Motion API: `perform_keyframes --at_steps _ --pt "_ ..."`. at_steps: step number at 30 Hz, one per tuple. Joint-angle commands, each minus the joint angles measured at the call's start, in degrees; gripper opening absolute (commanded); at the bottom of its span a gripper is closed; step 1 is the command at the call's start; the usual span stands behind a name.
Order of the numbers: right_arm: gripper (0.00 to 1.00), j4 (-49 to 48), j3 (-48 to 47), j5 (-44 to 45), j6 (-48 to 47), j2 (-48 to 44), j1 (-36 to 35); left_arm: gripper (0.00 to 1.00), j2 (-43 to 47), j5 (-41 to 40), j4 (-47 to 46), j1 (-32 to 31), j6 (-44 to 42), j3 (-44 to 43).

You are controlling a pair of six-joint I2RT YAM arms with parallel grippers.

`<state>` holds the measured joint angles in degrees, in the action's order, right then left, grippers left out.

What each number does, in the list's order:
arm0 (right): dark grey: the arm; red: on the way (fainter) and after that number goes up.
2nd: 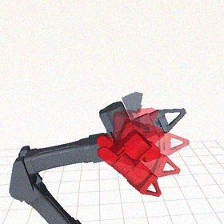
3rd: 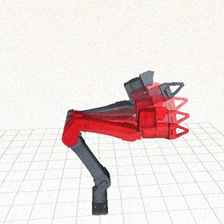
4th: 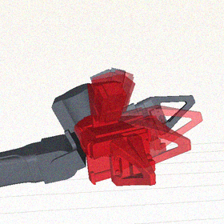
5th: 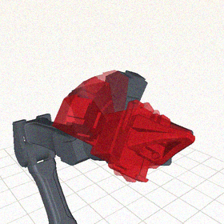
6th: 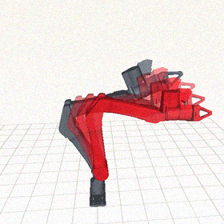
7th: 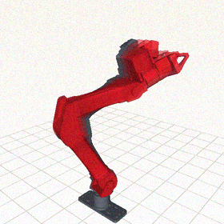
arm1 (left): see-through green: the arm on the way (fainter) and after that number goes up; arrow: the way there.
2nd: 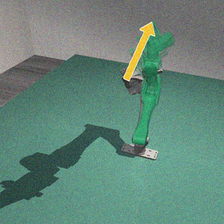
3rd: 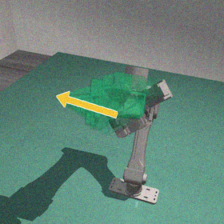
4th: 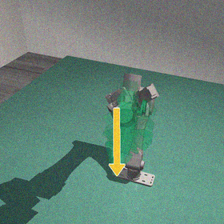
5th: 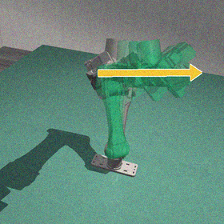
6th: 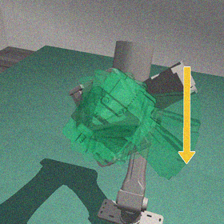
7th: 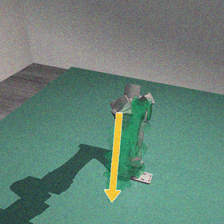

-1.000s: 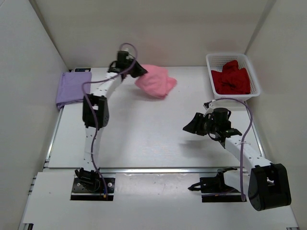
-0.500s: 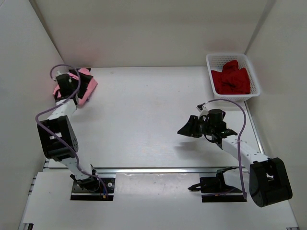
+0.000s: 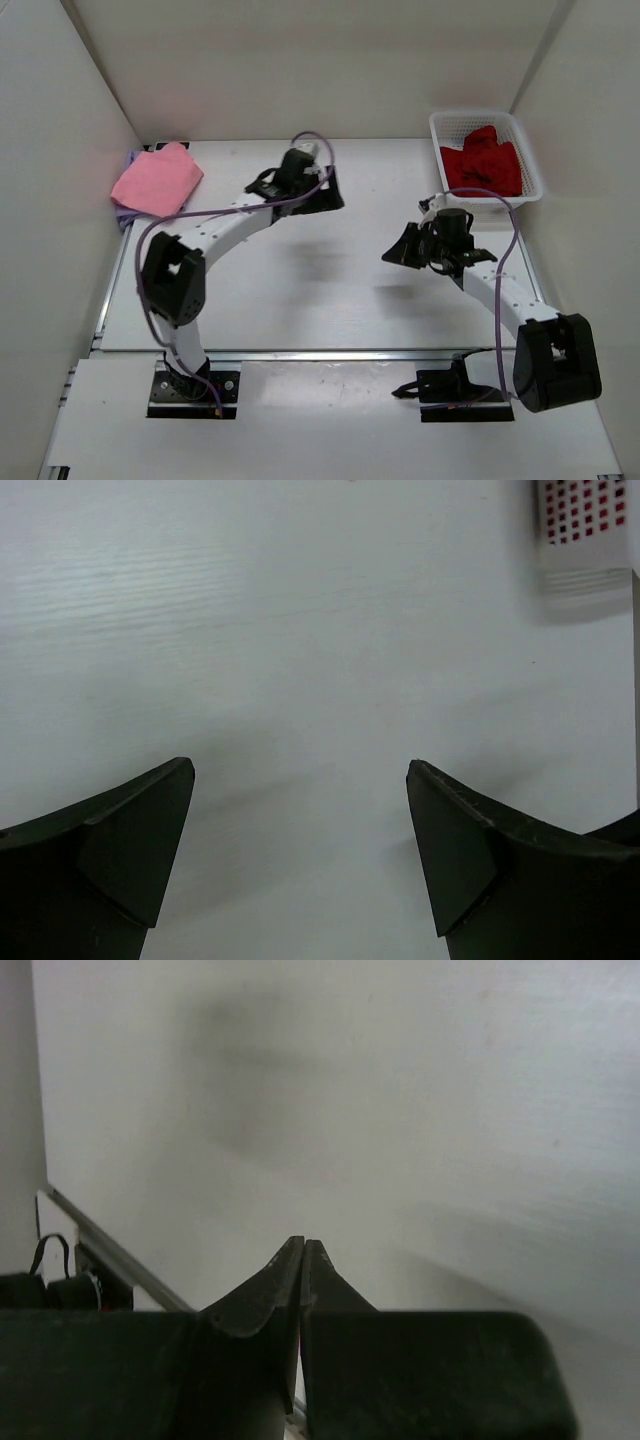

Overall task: Fold and stack the t-shirts
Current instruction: Grab crumpled tshirt from bin with the right arm

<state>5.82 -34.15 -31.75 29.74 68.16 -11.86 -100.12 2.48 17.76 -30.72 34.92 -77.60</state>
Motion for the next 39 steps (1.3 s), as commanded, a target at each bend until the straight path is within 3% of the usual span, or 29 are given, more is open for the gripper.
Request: perform_keyframes --at_steps 1,3,4,6,8,9,12,13,16,17,18,20,21,24,27,28,31,33,37,39 --pt "0.0 2.34 -9.32 7.4 -1.87 4.25 0.51 0.98 -9.45 -12.04 24.19 -7.31 -6.09 -14.83" --pt "0.0 2.18 -13.2 3.81 -1.61 9.51 1.84 0.99 -10.36 -12.24 24.53 -9.17 -7.22 -15.67" --pt "0.0 3.22 -14.27 3.71 -1.87 11.27 1.92 0.99 -8.8 -7.71 20.08 -8.49 -7.4 -13.73" --pt "0.0 7.95 -18.83 7.28 -1.88 15.75 1.06 0.99 -3.89 0.82 9.97 -4.47 -4.6 -0.08" --pt "0.0 12.01 -24.36 14.31 -2.22 18.48 -0.79 0.99 2.79 17.92 -9.75 2.21 -3.54 12.04" --pt "0.0 12.28 -26.12 15.04 -2.05 19.63 -1.15 0.99 3.52 20.0 -12.81 3.64 -1.97 17.17" --pt "0.0 11.23 -30.34 11.81 -3.18 21.57 -0.63 0.99 4.14 15.72 -7.69 4.88 -6.32 15.49" --pt "0.0 10.18 -31.06 9.19 -4.41 21.58 0.07 0.98 4.57 14.06 -6.09 2.79 -7.74 14.86" --pt "0.0 7.9 -35.1 12.57 -11.34 20.79 2.01 0.99 7.12 5.11 -3.63 -2.57 -11.0 13.19" --pt "0.05 8.84 -37.8 13.54 -12.67 21.31 3.06 0.98 7.65 5.86 -3.61 -2.94 -11.01 13.01" --pt "0.03 9.98 -42.36 13.55 -14.6 23.4 3.76 0.99 7.39 9.26 -4.83 -2.16 -9.97 13.87" --pt "0.0 18.04 -51.3 16.34 -15.76 27.45 7.62 0.98 6.26 26.71 -14.28 3.01 -5.4 17.38" --pt "0.0 21.21 -56.24 17.15 -15.85 30.16 10.16 0.98 6.07 31.05 -19.55 3.99 -1.21 20.79" --pt "0.0 24.75 -64.97 18.38 -15.5 35.62 14.92 0.98 6.6 27.17 -19.0 4.0 -0.28 23.2" --pt "0.0 24.85 -69.19 28.91 -18.21 39.57 17.57 0.99 8.09 25.73 -19.06 1.29 -0.2 24.24" --pt "0.0 25.63 -71.21 36.42 -19.79 42.03 17.74 0.99 8.79 27.56 -22.3 0.06 1.02 25.56" --pt "0.2 28.01 -76.57 45.18 -22.78 49.05 19.06 0.99 10.72 27.93 -26.11 -3.81 1.13 26.54" --pt "0.39 29.59 -80.52 43.02 -22.0 53.29 21.42 0.99 11.43 28.19 -26.11 -5.57 0.33 26.8" --pt "0.57 31.0 -90.28 40.09 -20.94 61.02 24.07 0.99 13.01 29.95 -29.71 -5.14 3.4 31.01" --pt "0.61 31.96 -94.95 40.1 -21.03 65.41 24.51 0.99 13.89 29.25 -31.81 -3.65 4.19 33.9"
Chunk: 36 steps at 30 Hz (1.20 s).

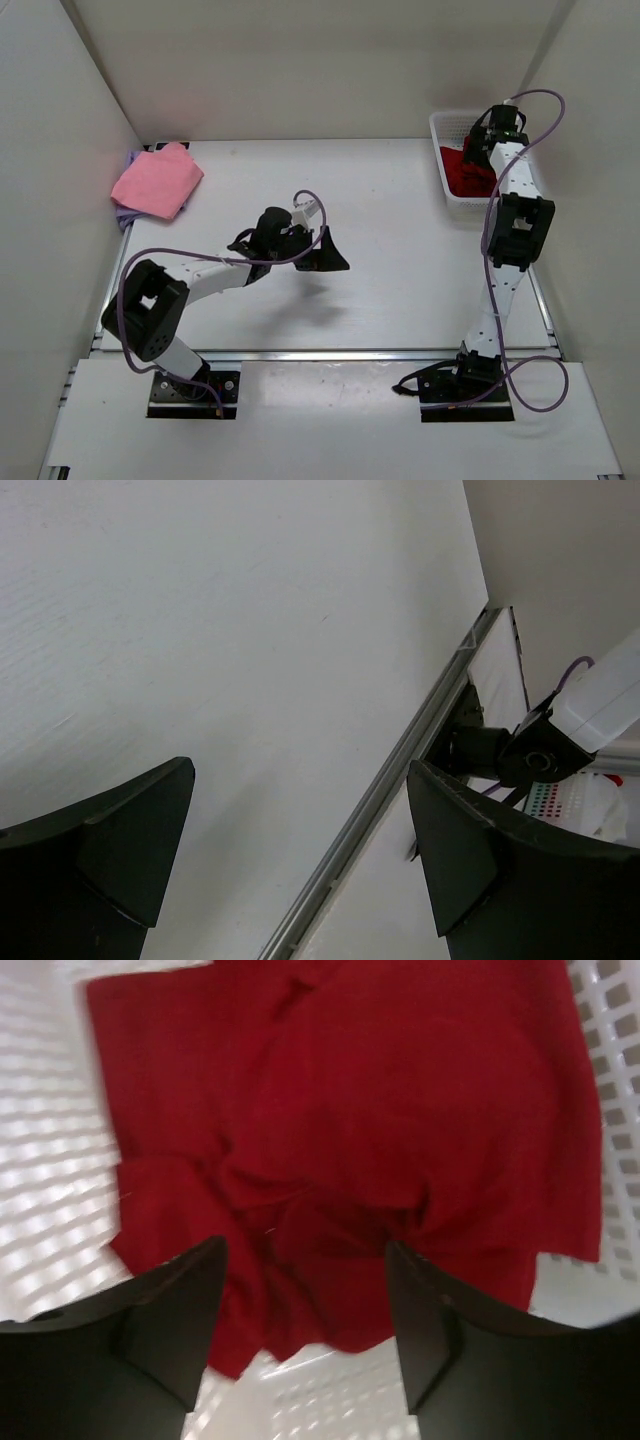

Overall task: Fold and stack the t-shirts
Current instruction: Grab crumpled tshirt from bin with the right arm

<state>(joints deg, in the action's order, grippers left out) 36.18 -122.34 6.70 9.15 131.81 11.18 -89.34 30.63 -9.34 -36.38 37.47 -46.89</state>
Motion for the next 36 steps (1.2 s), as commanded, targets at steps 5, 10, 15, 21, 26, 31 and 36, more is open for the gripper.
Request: perform_keyframes --at_steps 5,10,15,21,26,31,36 --pt "0.65 3.9 -15.56 2.62 0.17 8.02 3.23 0.98 4.35 0.22 -7.27 1.32 0.76 5.06" --pt "0.49 2.4 -17.14 1.04 -1.32 12.41 2.53 0.98 1.1 4.26 -10.86 0.61 3.13 4.97" --pt "0.09 3.28 -21.0 -0.63 0.26 13.75 2.8 0.66 0.39 2.6 -7.89 0.52 1.2 3.39" --pt "0.2 2.23 -19.78 -3.45 1.4 9.44 4.55 0.36 0.04 2.5 -7.01 0.88 1.99 3.13" --pt "0.57 0.55 -15.29 -5.82 0.78 9.86 5.52 0.5 1.19 1.97 -8.58 0.79 2.6 4.44" --pt "0.21 1.96 -18.45 -10.48 1.75 14.69 5.43 0.39 1.54 2.24 -8.58 1.57 2.6 4.79" --pt "0.0 2.75 -22.06 -11.87 2.01 13.4 5.17 0.29 0.58 1.71 -8.67 1.84 2.69 4.62"
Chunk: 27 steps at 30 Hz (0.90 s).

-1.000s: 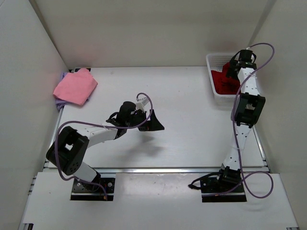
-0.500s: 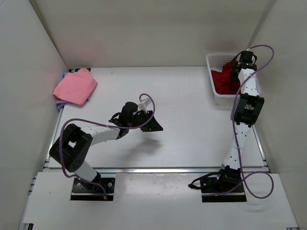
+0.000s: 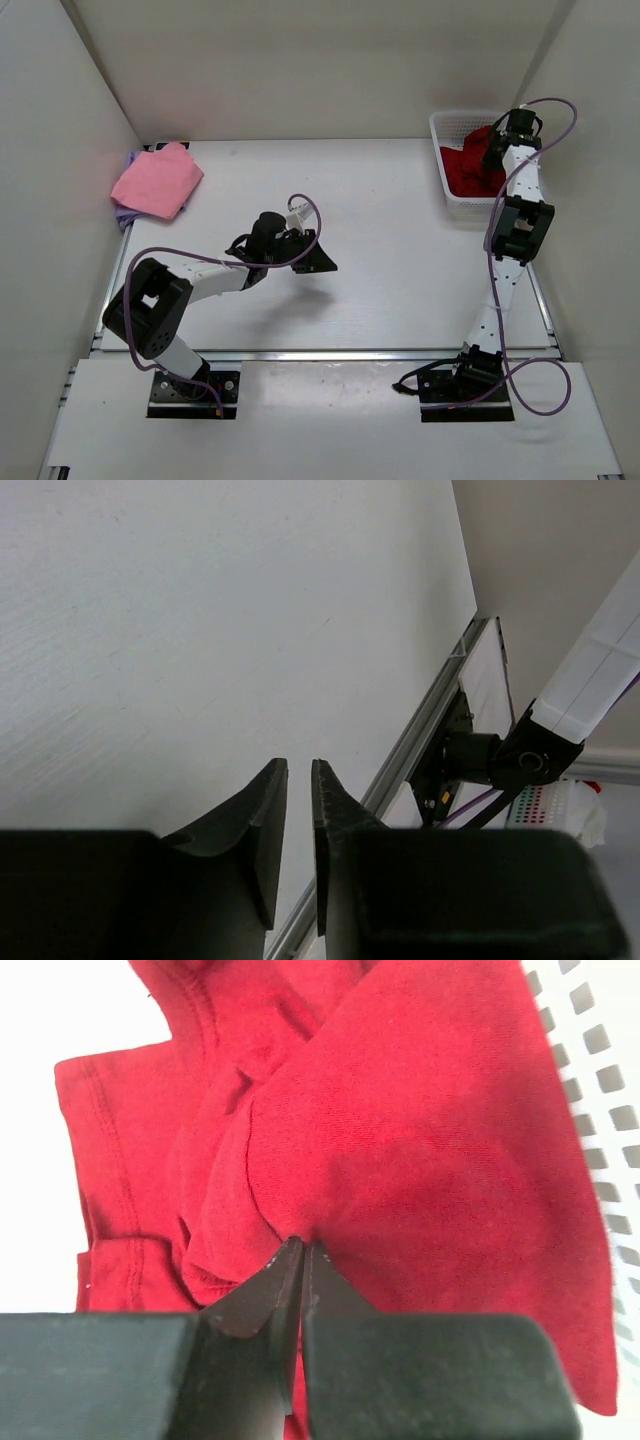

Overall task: Fold and stack the t-shirts
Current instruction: Grab crumpled tshirt from bin with the right arm, then move the tshirt to the center of the board

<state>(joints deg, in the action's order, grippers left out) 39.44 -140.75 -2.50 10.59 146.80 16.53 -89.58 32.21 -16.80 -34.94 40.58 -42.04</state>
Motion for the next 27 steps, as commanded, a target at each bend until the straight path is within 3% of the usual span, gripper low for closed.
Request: perform_keyframes --at_steps 1,4,7,14,18,20,24,27 --pt "0.0 -0.07 -3.92 -3.38 1.01 -3.7 -0.1 0.25 0.72 0.49 -0.96 0.31 -0.41 -0.58" --pt "0.0 0.02 -4.45 -4.26 1.36 -10.03 -0.54 0.16 0.81 -1.69 1.32 -0.22 -1.2 -1.55" --pt "0.0 0.72 -4.1 -5.66 2.15 -17.41 -0.19 0.14 1.95 -1.8 0.89 0.48 -0.24 -1.2" --pt "0.0 -2.87 0.38 -20.86 6.9 -37.52 -0.36 0.29 6.87 -2.23 0.36 2.24 2.05 -0.5" --pt "0.0 -7.53 2.23 -32.64 10.06 -48.6 -5.44 0.36 9.25 -3.73 2.82 6.36 3.71 0.64" --pt "0.0 -12.69 3.8 -36.76 11.82 -52.57 -9.58 0.36 11.17 -3.99 3.0 10.57 5.82 1.87" --pt "0.0 -30.27 19.94 -42.47 20.93 -64.86 -17.66 0.38 15.04 -2.15 -1.83 18.05 12.93 8.54" --pt "0.0 -38.55 24.63 -47.23 28.07 -67.08 -17.59 0.38 18.91 -3.81 0.0 22.98 12.95 11.01"
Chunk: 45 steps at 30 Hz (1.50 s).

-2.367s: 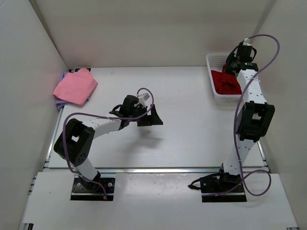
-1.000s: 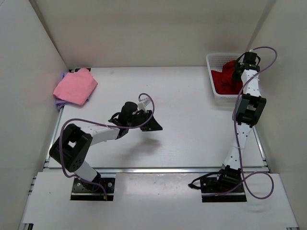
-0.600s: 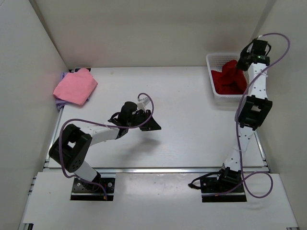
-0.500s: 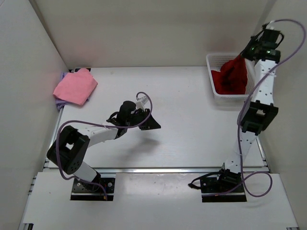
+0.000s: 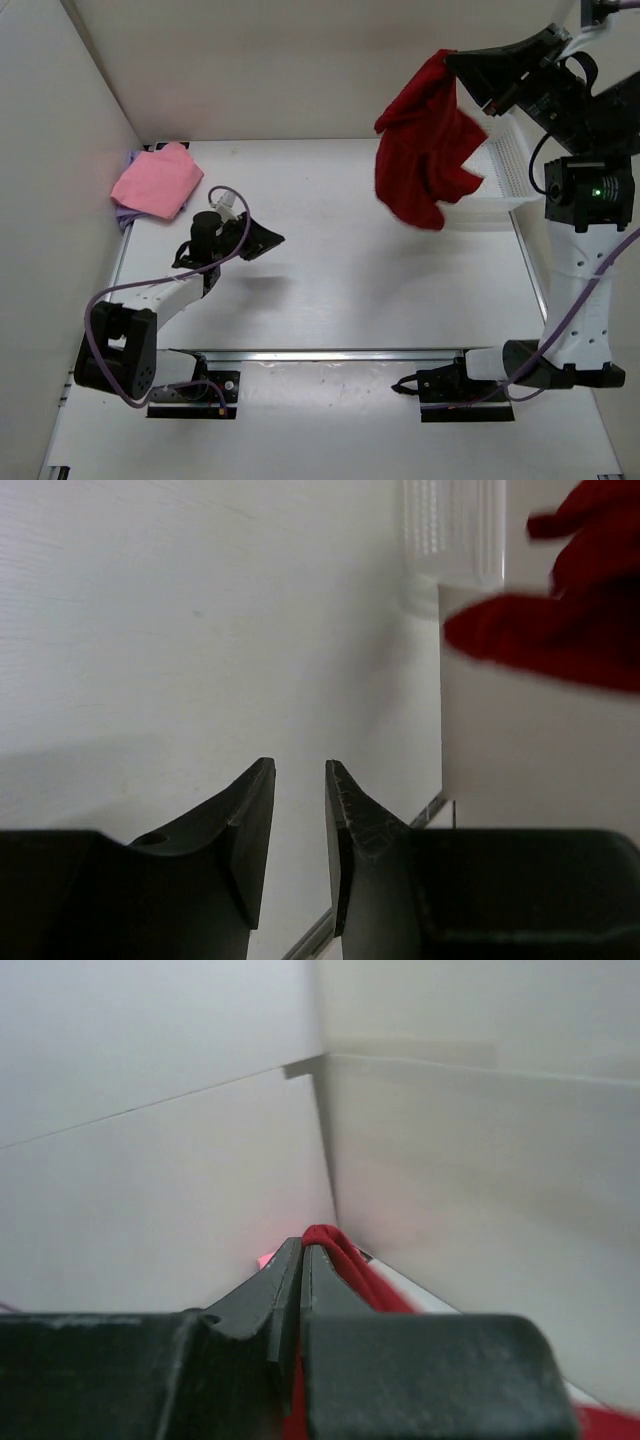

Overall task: Fold and stack the t-shirts
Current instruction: Move the tshirt to the center of the board, then flatten out the tshirt

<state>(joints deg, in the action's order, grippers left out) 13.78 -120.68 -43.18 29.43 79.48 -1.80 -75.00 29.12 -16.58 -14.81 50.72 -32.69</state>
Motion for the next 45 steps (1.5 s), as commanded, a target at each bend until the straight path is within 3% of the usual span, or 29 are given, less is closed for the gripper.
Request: perform_keyframes --at_steps 1,5,8,11,13,18,24,26,30,32,35,37,39,45 --pt "0.0 -16.3 7.02 -8.83 12.63 0.15 1.71 0.39 5.64 -1.69 0.92 3.72 2.28 1.92" --pt "0.0 -28.95 20.98 -16.05 22.32 -1.6 4.08 0.4 9.43 -4.16 4.71 6.53 1.05 2.28" --pt "0.0 -34.07 37.59 -16.49 24.34 -4.15 6.36 0.4 11.19 -5.74 6.46 7.34 -0.61 1.14" --pt "0.0 -37.33 56.13 -15.89 24.54 -8.02 9.62 0.42 10.23 -9.76 10.58 2.97 -5.34 -1.75" --pt "0.0 -32.97 67.9 -12.3 18.6 -11.18 10.67 0.44 9.35 -13.99 14.72 -1.52 -9.64 -3.86" --pt "0.0 -10.48 75.5 2.98 2.66 -14.09 9.19 0.45 3.21 -19.45 20.87 -11.54 -15.12 -6.07" --pt "0.0 -4.82 78.67 10.47 -3.14 -19.27 6.9 0.56 -2.95 -20.06 28.96 -18.31 -20.66 -5.73" --pt "0.0 -4.55 81.03 9.96 -3.15 -21.02 7.43 0.62 -3.31 -19.72 27.92 -19.12 -19.96 -3.28" --pt "0.0 -5.43 83.77 7.15 -2.89 -22.96 8.22 0.61 -4.36 -20.15 25.11 -19.56 -18.12 -1.41" --pt "0.0 -4.99 84.64 7.32 -3.32 -22.97 7.0 0.55 -4.8 -21.83 23.7 -20.08 -17.76 -1.5" --pt "0.0 -5.25 85.17 7.94 -3.07 -22.97 5.94 0.31 -7.35 -21.13 22.47 -20.87 -17.67 -3.34" --pt "0.0 -6.22 85.79 6.62 -1.84 -23.15 6.37 0.21 -11.03 -19.73 22.82 -21.84 -17.76 -4.66" --pt "0.0 -6.14 84.22 6.35 -2.36 -22.97 6.55 0.03 -12.18 -17.8 22.21 -21.5 -16.89 -5.72" --pt "0.0 -4.64 77.2 5.82 -2.53 -22.09 4.97 0.0 -7.97 -16.12 24.13 -18.34 -16.26 -12.64"
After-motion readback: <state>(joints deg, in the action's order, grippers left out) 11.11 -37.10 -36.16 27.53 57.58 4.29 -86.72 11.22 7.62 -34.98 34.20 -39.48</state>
